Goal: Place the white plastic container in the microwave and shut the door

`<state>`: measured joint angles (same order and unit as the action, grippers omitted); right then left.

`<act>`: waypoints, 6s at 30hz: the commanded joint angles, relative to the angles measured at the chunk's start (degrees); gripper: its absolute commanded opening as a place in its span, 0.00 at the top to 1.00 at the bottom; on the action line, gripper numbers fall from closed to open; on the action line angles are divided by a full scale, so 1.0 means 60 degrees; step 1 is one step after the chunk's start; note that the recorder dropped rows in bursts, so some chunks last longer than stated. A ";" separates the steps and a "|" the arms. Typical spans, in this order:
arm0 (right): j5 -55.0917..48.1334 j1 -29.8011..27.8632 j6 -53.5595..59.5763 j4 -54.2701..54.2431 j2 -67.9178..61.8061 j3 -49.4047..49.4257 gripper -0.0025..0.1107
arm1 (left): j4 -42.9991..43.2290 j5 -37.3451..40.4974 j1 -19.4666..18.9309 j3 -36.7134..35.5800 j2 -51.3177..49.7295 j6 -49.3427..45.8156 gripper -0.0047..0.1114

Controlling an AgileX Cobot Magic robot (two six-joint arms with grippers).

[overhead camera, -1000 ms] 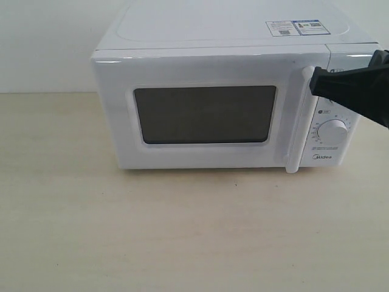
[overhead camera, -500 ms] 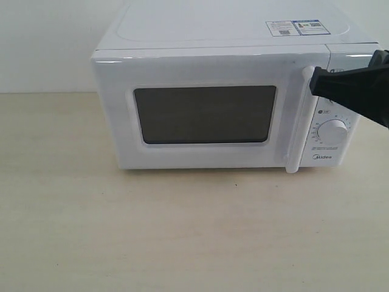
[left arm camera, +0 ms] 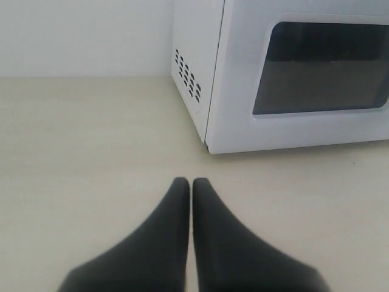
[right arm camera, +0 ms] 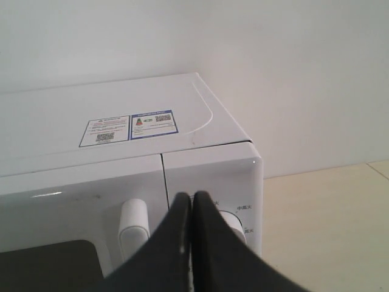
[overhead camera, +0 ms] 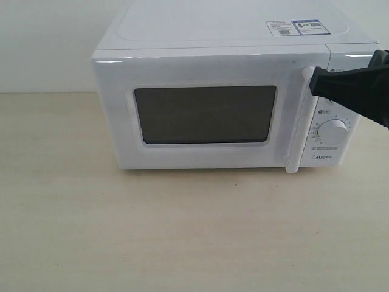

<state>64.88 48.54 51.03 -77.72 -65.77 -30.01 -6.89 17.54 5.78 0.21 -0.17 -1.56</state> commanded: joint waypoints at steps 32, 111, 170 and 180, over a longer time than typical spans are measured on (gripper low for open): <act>-0.1806 -0.1055 0.1261 -0.1036 0.3489 0.0044 0.98 | 0.0051 0.0004 -0.0020 -0.0034 0.0028 -0.0028 0.93; -1.4185 -0.7454 -1.0276 1.3511 1.0962 0.5001 0.98 | 0.0051 0.0005 -0.0020 -0.0034 0.0028 -0.0044 0.93; -1.4172 -0.7435 -0.9954 1.3062 1.0962 0.5001 0.98 | 0.0051 0.0005 -0.0020 -0.0034 0.0028 -0.0044 0.93; -1.4172 -0.7435 -0.9954 1.3062 1.0962 0.5001 0.98 | 0.0051 0.0005 -0.0020 -0.0034 0.0028 -0.0044 0.93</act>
<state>-20.37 4.06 -8.56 0.70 -0.29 -0.21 -6.89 17.54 5.78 0.21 -0.17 -1.67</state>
